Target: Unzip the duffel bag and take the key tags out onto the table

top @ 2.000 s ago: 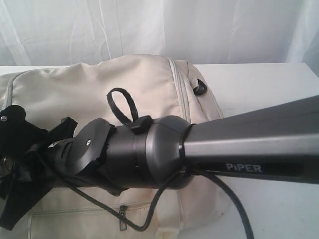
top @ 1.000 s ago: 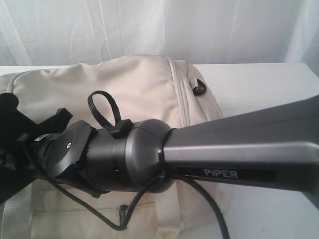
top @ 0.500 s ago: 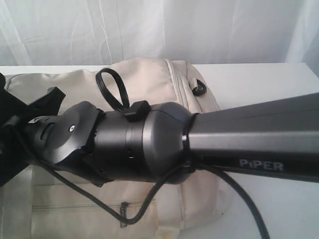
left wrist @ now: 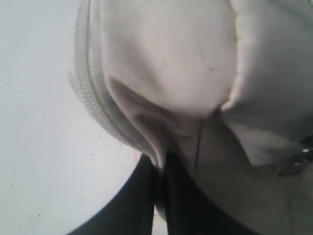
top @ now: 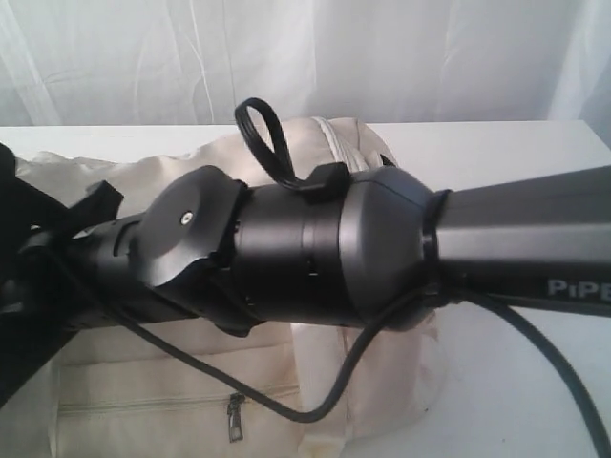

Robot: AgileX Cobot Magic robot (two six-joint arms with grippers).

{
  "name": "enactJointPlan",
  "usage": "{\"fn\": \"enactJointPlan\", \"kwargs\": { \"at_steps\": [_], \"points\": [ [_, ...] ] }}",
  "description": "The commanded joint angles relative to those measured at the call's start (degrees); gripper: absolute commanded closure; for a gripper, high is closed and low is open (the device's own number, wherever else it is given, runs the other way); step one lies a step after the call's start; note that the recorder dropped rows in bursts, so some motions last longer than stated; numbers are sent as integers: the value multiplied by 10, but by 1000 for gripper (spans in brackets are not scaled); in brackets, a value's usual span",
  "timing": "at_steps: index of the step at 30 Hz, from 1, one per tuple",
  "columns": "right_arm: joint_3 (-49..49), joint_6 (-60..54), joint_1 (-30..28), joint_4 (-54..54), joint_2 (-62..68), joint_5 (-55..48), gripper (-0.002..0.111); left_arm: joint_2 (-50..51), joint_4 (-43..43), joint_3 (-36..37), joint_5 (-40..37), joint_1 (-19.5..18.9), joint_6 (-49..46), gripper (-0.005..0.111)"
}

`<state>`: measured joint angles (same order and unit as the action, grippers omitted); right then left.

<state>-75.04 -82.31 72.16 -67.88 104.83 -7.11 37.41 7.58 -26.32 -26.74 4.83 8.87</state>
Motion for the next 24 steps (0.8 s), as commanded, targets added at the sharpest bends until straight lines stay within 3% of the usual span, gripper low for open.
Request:
{"fn": "enactJointPlan", "kwargs": {
  "at_steps": [1,8,15,24],
  "points": [
    [33,60,-27,8,-6,-33,108,0,6,3,0,-1,1,107],
    [36,131,-35,10,-11,-153,108,0,6,3,2,-1,1,107],
    [31,65,-35,21,-13,-41,108,0,4,3,2,-1,1,107],
    [-46,4,-35,21,-11,34,108,0,-3,10,-3,-1,1,107]
  ]
}}
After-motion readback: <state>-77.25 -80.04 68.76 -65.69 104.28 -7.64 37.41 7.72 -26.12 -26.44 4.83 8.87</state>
